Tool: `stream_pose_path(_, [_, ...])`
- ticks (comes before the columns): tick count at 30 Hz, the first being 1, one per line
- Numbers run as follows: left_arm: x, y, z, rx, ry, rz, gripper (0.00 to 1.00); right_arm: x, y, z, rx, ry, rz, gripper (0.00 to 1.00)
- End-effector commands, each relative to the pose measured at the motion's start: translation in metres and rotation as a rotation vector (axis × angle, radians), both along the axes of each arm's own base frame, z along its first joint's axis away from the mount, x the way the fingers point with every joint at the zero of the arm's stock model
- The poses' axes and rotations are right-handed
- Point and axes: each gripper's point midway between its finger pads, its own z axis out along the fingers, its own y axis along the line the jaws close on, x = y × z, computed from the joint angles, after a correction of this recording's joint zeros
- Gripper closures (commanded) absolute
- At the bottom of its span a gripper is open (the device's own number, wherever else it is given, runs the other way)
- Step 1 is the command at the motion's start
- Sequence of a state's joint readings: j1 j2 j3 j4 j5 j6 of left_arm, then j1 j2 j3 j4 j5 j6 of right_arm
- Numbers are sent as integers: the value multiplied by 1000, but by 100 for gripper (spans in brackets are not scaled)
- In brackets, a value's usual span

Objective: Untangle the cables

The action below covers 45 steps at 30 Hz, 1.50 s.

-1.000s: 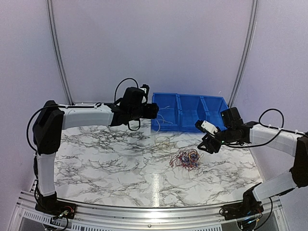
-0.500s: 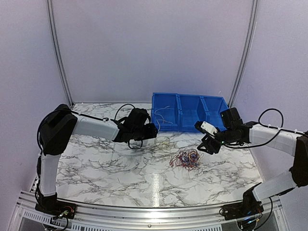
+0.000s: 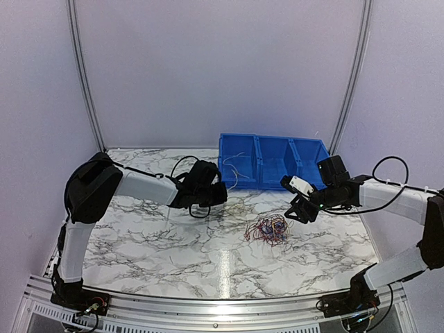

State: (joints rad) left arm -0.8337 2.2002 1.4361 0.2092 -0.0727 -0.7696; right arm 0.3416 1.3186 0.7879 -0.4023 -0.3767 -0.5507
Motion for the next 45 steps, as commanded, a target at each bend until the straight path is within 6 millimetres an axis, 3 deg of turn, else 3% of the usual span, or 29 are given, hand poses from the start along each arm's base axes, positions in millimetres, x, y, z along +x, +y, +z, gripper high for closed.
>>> stream_pose_path(1, [11, -20, 37, -66, -98, -47, 100, 5, 0, 5, 7, -7, 1, 44])
stream_pose_path(3, [16, -24, 56, -76, -149, -63, 100, 5, 0, 5, 7, -7, 1, 44])
stream_pose_path(10, [43, -49, 156, -109, -426, -127, 100, 4, 0, 3, 6, 1, 2, 44])
stream_pose_path(16, [87, -45, 237, -113, -648, -47, 100, 4, 0, -1, 2, 13, 0, 44])
stream_pose_path(19, [112, -43, 257, -105, -725, -2, 100, 4, 0, -3, 0, 18, 0, 44])
stream_pose_path(22, [137, -37, 256, -100, -741, 51, 100, 4, 0, -4, -3, 23, -1, 44])
stream_pose_path(25, [158, -30, 241, -99, -732, 90, 100, 4, -1, -5, -6, 24, -2, 44])
stream_pose_path(30, [180, -25, 192, -69, -678, 113, 100, 4, -1, -9, -12, 35, -2, 44])
stream_pose_path(31, [181, -27, 181, -70, -662, 102, 97, 5, -1, -9, -12, 36, -2, 44])
stream_pose_path(32, [181, -29, 171, -68, -646, 87, 87, 4, -1, -10, -14, 39, -1, 44])
stream_pose_path(36, [172, -24, 164, -43, -613, 67, 56, 5, 0, -11, -14, 42, 1, 44])
stream_pose_path(39, [161, -18, 177, -23, -616, 51, 50, 5, 0, -10, -12, 39, 3, 44])
stream_pose_path(41, [148, -13, 196, -16, -634, 33, 48, 5, 0, -8, -10, 34, 3, 44])
stream_pose_path(44, [121, -10, 208, 14, -646, -9, 46, 5, -1, -4, -11, 21, -1, 44])
stream_pose_path(45, [109, -9, 203, 34, -638, -27, 45, 5, -2, -3, -12, 15, -1, 44])
